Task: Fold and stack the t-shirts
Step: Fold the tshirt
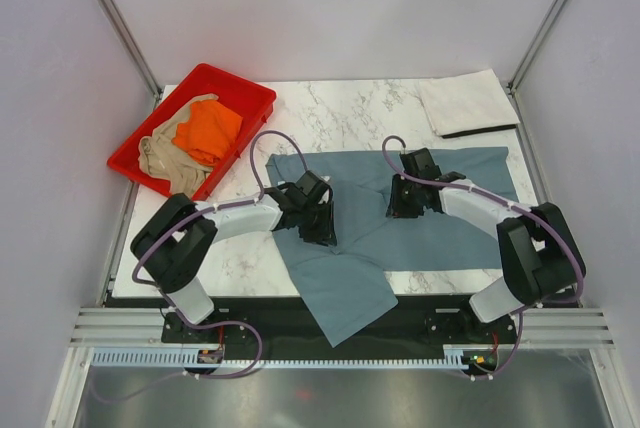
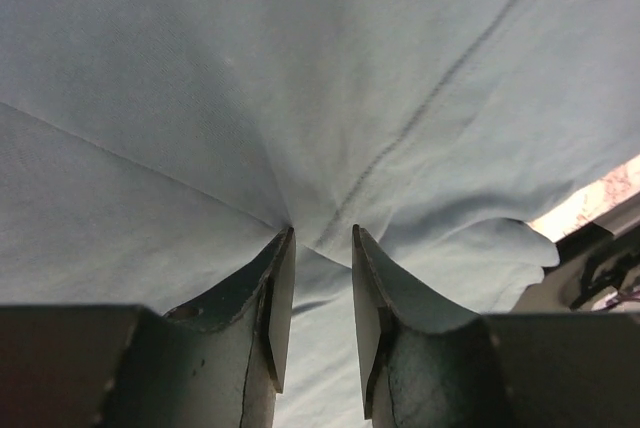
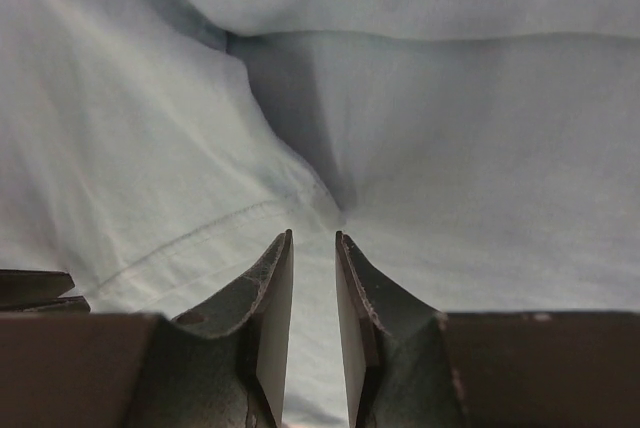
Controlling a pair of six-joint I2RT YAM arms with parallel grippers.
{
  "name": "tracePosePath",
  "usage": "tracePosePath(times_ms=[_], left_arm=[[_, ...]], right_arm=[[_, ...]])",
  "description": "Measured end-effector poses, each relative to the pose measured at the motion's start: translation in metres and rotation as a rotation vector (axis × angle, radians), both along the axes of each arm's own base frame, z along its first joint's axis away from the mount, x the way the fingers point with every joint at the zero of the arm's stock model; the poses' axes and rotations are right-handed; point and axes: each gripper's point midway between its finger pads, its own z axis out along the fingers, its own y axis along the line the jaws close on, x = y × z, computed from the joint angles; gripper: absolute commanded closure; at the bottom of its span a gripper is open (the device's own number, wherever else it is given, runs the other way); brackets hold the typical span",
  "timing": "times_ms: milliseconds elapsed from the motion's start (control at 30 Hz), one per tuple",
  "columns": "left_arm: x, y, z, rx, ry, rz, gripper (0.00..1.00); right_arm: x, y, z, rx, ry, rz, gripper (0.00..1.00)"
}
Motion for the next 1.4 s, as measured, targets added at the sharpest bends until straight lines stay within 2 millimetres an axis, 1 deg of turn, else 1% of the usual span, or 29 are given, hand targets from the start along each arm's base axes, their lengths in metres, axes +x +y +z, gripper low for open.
tracePosePath(times_ms=[133, 267, 300, 333, 400, 433, 500, 633, 667, 767, 900, 1067, 1200, 1400], left_arm=[[-0.001, 0.001, -0.009, 0.025, 0.007, 0.003, 0.64], [0.002, 0.001, -0.010, 0.032, 0.000, 0.014, 0.71], [0.002, 0.001, -0.011, 0.033, 0.000, 0.014, 0.73], [0.002, 0.001, -0.011, 0.034, 0.000, 0.015, 0.79], [0.002, 0.001, -0.011, 0.036, 0.000, 0.016, 0.84], [0.002, 0.001, -0.012, 0.037, 0.000, 0.017, 0.92], [0.002, 0.002, -0.012, 0.038, -0.002, 0.020, 0.98], [0.002, 0.001, -0.011, 0.037, -0.001, 0.019, 0.98], [0.002, 0.001, -0.011, 0.037, -0.001, 0.019, 0.98], [0.002, 0.001, -0.011, 0.034, 0.000, 0.018, 0.98], [0.003, 0.000, -0.007, 0.028, -0.005, 0.024, 0.98], [0.005, 0.001, 0.008, 0.014, -0.026, 0.043, 0.98], [0.006, 0.002, 0.018, 0.004, -0.040, 0.054, 0.98], [0.003, 0.006, 0.023, 0.013, -0.036, 0.065, 0.98]], right_arm=[[0.001, -0.002, -0.010, -0.025, 0.015, 0.006, 0.69], [0.002, -0.004, -0.012, -0.041, 0.013, 0.008, 0.70], [0.003, -0.004, -0.012, -0.041, 0.010, 0.008, 0.70], [0.003, -0.004, -0.012, -0.041, 0.008, 0.009, 0.71], [0.004, -0.003, -0.012, -0.040, 0.006, 0.011, 0.71], [0.004, -0.003, -0.013, -0.041, 0.007, 0.012, 0.71], [0.004, -0.002, -0.016, -0.043, 0.012, 0.015, 0.73], [0.002, -0.001, -0.023, -0.050, 0.031, 0.021, 0.80], [0.002, 0.000, -0.023, -0.049, 0.029, 0.022, 0.88], [0.002, 0.001, -0.022, -0.046, 0.027, 0.021, 1.00], [0.002, 0.001, -0.019, -0.040, 0.022, 0.019, 1.00], [0.001, 0.002, -0.004, -0.025, -0.004, 0.015, 1.00], [-0.001, 0.001, 0.005, -0.017, -0.016, 0.010, 1.00], [-0.006, 0.000, 0.008, -0.016, -0.006, 0.001, 1.00]])
